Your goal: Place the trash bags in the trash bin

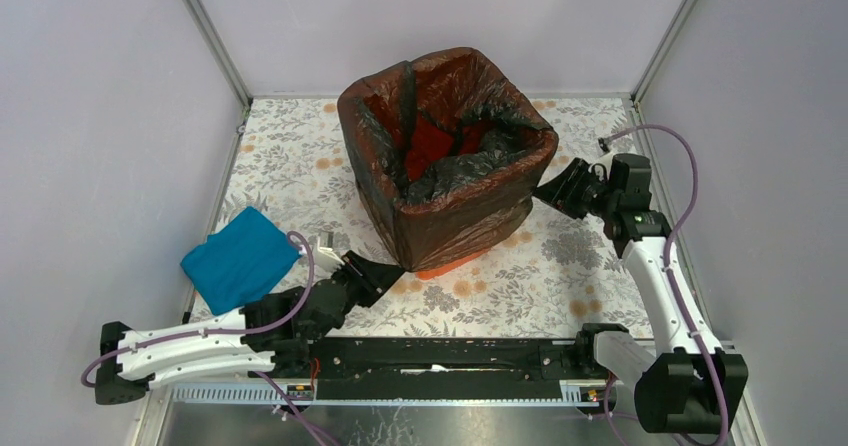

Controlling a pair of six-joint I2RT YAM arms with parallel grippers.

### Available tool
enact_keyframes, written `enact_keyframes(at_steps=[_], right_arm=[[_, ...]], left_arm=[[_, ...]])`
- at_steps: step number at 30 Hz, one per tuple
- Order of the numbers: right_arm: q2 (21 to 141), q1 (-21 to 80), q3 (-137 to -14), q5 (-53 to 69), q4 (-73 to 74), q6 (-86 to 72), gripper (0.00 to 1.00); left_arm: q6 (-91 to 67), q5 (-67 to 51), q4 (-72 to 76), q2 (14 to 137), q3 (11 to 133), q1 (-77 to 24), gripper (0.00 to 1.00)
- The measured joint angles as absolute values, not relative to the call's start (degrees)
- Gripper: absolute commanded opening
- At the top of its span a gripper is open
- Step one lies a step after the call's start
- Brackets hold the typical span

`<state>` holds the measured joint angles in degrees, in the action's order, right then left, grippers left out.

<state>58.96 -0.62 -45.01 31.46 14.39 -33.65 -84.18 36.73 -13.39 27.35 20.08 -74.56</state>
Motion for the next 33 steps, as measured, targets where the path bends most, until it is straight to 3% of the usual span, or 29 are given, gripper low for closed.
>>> enact_keyframes(at_steps=[2,6,12,18,24,33], right_arm=[[58.54,-0.62,-47.20,28.29,16.84,-32.12,0.63],[59.11,-0.62,-51.35,21.82,19.53,-30.28,0.76],[70.59,-1.89,-60.99,19.49,17.12,-30.83,0.95],[91.83,-4.16,-72.14,29.26,7.31,-34.85,0.99],[113.93,-2.70,-88.86,39.88,-0.54,-37.63,1.00],[133.10,4.80,-109.12,53.36,-8.75,-42.57,1.00]], left_arm=[[-83.50,36.80,-17.15,27.24,21.67,-74.56,0.42],[-81.67,37.39,-22.96,25.69,23.83,-74.56,0.56],[-77.36,38.09,-28.84,24.45,25.54,-74.56,0.71],[-74.74,38.83,-32.97,22.57,27.42,-74.56,0.83],[-71.11,38.22,-33.21,18.41,27.40,-74.56,0.86],[-62.92,34.28,-29.85,18.11,29.34,-74.56,0.86]])
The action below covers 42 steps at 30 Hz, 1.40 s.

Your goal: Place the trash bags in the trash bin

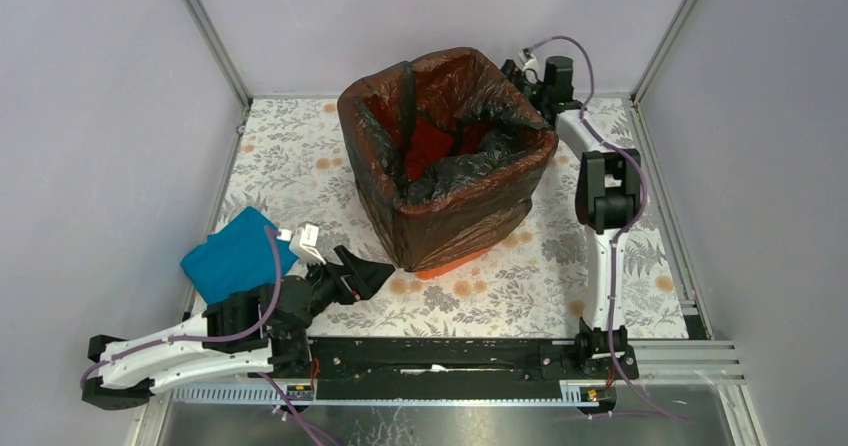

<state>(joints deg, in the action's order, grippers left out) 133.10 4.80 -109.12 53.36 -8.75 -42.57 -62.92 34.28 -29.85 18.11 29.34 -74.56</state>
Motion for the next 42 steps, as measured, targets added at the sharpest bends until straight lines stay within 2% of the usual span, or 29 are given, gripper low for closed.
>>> enact_keyframes(at_steps=[5,14,28,35,42], right_arm=[[137.97,8.12,-112.88,59.13,-14.02,-46.68,1.00],[135.22,10.07,-93.19,63.64,-35.70,-58.54,0.99],[114.87,8.84,-61.69,61.06,-48.23,-59.92,0.99],[103.46,8.84,-48.75,57.12,-47.77,-57.60,0.99],[95.15,8.84,-42.61,54.98,-42.57,-55.24,1.00]], left_arm=[[-62.13,34.00,-29.43,17.91,30.61,-74.56,0.86],[-61.93,34.24,-33.52,12.03,32.53,-74.56,0.88],[-61.80,38.54,-48.27,4.51,43.64,-74.54,0.91],[-60.07,40.49,-50.04,3.73,48.40,-74.56,0.92],[-57.47,41.93,-50.09,4.75,52.80,-74.56,0.93]])
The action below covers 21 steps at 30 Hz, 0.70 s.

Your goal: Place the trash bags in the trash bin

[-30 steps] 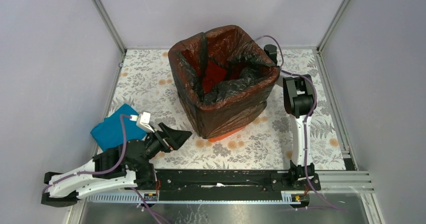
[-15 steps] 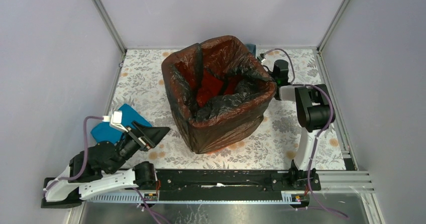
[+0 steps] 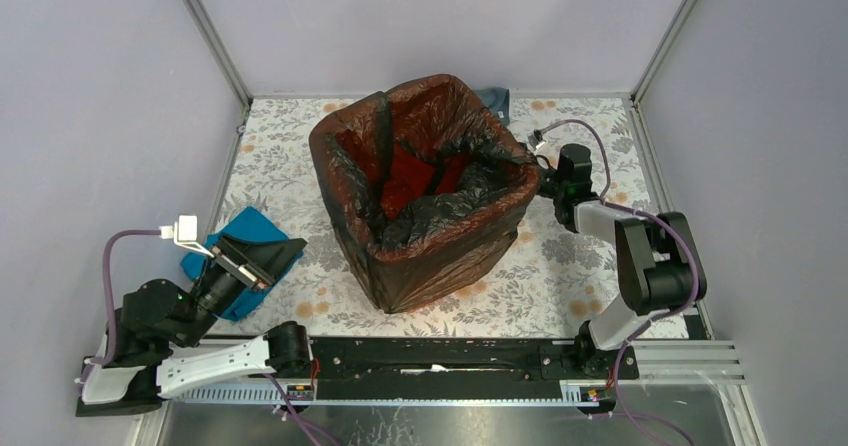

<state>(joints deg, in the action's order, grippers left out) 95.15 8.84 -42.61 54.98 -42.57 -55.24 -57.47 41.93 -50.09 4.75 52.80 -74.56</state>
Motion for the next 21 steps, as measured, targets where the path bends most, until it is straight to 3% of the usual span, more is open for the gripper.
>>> enact_keyframes(at_steps=[4,9,14,21], right_arm=[[88.31,8.84,-43.31,47.48,-26.57,-47.18,1.00],[79.64,8.84,-51.31,20.99,3.20,-33.82,1.00],[70.39,8.58,-60.07,1.65,22.28,-25.71,1.00],[58.46,8.56,-76.51,-2.74,38.15,-19.79,1.00]], left_arm=[[-54.59,42.00,-48.69,6.37,55.29,-74.54,0.94],[-49.82,40.71,-43.90,8.60,58.52,-74.54,0.98],[-41.95,38.13,-37.41,18.46,67.51,-74.54,0.99],[-26.83,34.04,-29.91,37.93,84.14,-74.54,0.99]])
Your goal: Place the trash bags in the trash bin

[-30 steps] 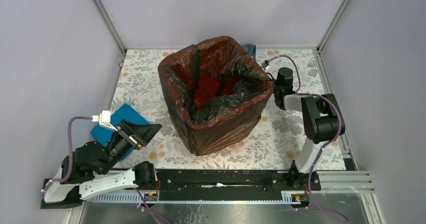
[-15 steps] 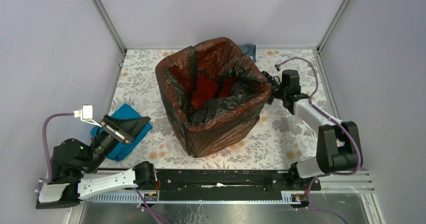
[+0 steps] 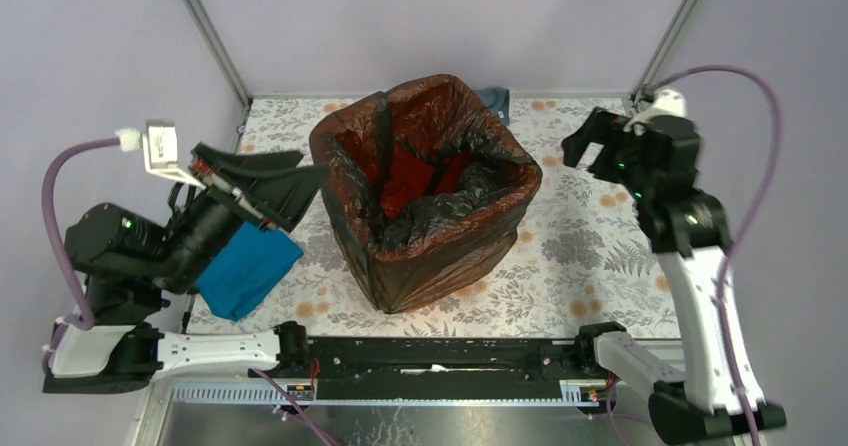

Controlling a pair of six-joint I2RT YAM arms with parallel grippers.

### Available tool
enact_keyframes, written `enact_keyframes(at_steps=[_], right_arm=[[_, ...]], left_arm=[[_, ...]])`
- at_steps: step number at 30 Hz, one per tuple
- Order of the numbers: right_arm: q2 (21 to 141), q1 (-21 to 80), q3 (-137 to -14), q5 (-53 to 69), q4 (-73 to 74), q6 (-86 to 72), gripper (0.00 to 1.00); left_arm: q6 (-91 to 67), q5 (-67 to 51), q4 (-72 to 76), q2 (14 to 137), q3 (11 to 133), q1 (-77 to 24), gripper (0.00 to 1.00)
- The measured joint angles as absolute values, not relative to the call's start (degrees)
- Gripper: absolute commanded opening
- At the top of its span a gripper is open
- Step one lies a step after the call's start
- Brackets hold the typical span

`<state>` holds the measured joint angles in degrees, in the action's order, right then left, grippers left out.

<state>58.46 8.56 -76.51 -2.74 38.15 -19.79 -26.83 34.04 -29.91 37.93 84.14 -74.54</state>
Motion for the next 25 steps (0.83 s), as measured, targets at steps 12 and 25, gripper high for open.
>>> enact_keyframes(at_steps=[12,25], right_arm=[[41.67,8.58,-97.27,8.64,28.75,-17.21,1.00],[43.38,8.58,-91.83,4.60,28.14,-16.29,1.00]], left_arm=[[-6.31,33.98,-17.85,50.70,95.66,-74.54,0.99],[-0.84,40.16,-11.57,48.01,95.07,-74.54,0.99]])
